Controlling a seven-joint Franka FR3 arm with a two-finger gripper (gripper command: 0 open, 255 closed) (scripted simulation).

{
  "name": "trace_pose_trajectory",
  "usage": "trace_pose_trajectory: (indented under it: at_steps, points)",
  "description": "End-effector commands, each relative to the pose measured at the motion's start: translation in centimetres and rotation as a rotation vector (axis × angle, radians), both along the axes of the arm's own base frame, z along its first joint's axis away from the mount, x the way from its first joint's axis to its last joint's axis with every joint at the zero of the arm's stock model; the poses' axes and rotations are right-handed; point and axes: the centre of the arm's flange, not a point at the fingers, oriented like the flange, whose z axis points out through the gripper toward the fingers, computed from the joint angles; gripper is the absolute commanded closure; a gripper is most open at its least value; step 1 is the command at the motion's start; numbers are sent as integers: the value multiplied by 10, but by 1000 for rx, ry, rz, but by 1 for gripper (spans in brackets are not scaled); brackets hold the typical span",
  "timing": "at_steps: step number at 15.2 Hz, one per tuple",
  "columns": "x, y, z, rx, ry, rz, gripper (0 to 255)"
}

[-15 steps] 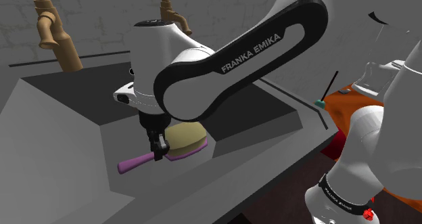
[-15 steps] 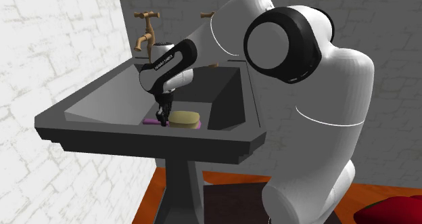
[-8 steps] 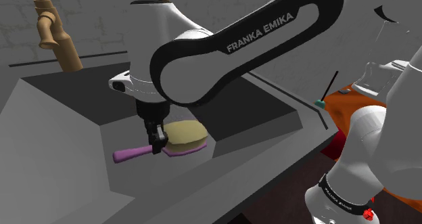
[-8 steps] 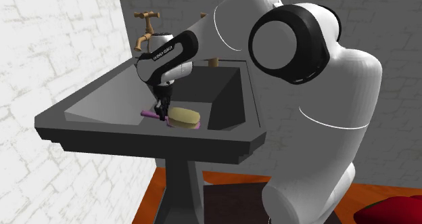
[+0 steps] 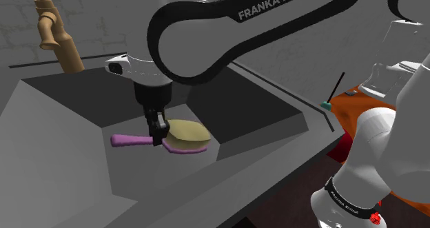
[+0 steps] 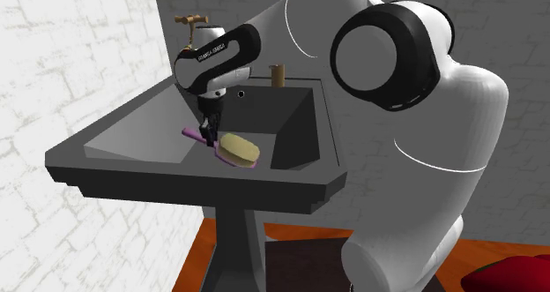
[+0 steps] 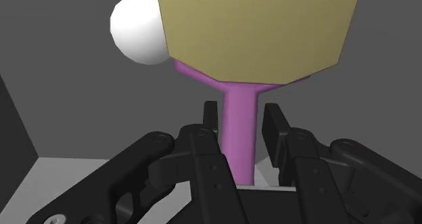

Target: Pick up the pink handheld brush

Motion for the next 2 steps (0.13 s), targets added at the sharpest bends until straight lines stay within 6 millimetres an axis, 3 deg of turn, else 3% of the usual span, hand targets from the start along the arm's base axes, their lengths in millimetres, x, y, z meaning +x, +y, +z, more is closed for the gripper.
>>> trace_pose_trajectory:
  at_steps: [1, 2]
  points:
    - [0, 0, 7, 0, 0, 0, 255]
    - [0, 0, 7, 0, 0, 0, 255]
